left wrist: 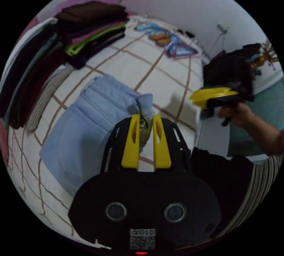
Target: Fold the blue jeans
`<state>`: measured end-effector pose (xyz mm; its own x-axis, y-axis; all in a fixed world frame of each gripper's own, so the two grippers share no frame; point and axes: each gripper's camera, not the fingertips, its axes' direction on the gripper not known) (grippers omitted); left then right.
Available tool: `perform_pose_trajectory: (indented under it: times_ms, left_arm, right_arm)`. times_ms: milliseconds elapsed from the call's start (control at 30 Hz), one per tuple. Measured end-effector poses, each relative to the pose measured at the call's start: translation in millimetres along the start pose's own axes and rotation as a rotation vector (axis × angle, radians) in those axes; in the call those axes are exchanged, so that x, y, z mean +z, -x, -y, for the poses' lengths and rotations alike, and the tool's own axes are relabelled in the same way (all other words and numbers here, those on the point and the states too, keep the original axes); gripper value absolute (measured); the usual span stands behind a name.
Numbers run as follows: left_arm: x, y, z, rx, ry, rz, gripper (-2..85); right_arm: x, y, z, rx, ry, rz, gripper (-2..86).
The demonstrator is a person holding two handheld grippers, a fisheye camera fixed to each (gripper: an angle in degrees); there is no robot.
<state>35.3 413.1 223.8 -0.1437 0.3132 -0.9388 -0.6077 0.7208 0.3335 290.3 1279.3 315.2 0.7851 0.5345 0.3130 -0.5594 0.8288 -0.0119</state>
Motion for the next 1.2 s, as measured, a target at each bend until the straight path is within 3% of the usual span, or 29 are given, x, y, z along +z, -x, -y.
perform_pose_trajectory:
  times_ms: [100,267,500,733,900,1033,1200]
  left_arm:
    - [-46,8,-30,-0.019,-0.124,-0.014,6.2]
    - [-85,38,-107,-0.138,-0.121,0.202,6.8]
    - [-42,84,-154,-0.289,0.025,0.29,6.2]
    - [3,97,-132,-0.295,0.117,0.248,5.7]
    - [10,117,-140,-0.379,0.098,0.193,5.5]
    - [16,122,-143,-0.398,0.095,0.196,5.6]
    - [20,135,-147,-0.413,0.1,0.177,5.5]
  right_arm:
    - [15,-15,13,0.029,-0.018,0.096,9.9]
    - [39,-38,67,0.058,-0.024,0.182,11.6]
    - [72,-55,112,0.024,0.1,0.012,13.0]
    - [123,-69,141,-0.019,0.223,-0.094,13.4]
    - [131,-83,143,0.039,0.218,-0.009,13.0]
    - [136,-74,133,-0.013,0.234,-0.053,12.4]
    - [148,-111,125,0.129,0.231,0.13,8.5]
